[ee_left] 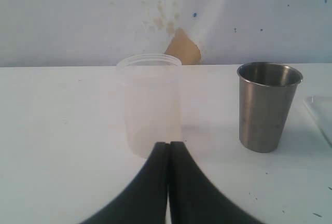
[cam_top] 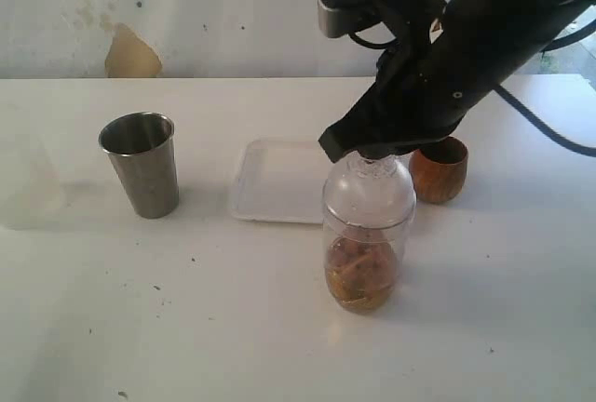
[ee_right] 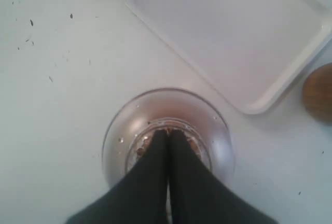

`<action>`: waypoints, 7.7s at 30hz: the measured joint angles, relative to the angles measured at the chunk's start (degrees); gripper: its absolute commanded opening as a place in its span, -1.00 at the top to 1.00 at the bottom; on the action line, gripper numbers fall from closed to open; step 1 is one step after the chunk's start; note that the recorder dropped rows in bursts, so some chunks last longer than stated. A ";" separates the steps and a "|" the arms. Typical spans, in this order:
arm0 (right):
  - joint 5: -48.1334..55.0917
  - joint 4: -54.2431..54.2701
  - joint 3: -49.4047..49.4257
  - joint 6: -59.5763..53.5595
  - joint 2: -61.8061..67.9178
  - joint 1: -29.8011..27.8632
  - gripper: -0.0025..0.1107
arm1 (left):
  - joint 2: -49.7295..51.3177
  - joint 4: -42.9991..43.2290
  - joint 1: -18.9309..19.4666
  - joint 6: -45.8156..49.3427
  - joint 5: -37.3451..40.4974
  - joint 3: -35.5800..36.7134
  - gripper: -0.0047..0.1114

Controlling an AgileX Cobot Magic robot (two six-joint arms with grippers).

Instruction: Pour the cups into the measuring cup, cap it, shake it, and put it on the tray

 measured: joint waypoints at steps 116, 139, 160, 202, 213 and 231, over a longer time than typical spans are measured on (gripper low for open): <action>-66.35 22.36 61.69 -19.79 -27.81 8.51 -0.86 | 0.00 0.00 0.00 0.00 0.00 0.00 0.91; -95.15 3.15 61.67 -0.95 -5.35 10.75 -0.86 | -0.08 0.00 0.00 0.00 0.00 0.00 0.91; -109.06 8.63 53.27 -0.63 14.19 10.75 -0.86 | -0.08 0.00 0.00 0.00 0.00 0.00 0.91; -109.24 8.91 49.70 -0.48 14.93 10.75 0.94 | -0.08 0.00 0.00 0.00 0.00 0.00 0.91; -105.64 9.36 49.26 0.10 7.24 10.75 0.96 | -0.08 0.00 0.00 0.00 0.00 0.00 0.91; -84.86 15.05 37.21 -9.55 -4.11 9.68 0.96 | -0.08 0.00 0.00 0.00 0.00 0.00 0.91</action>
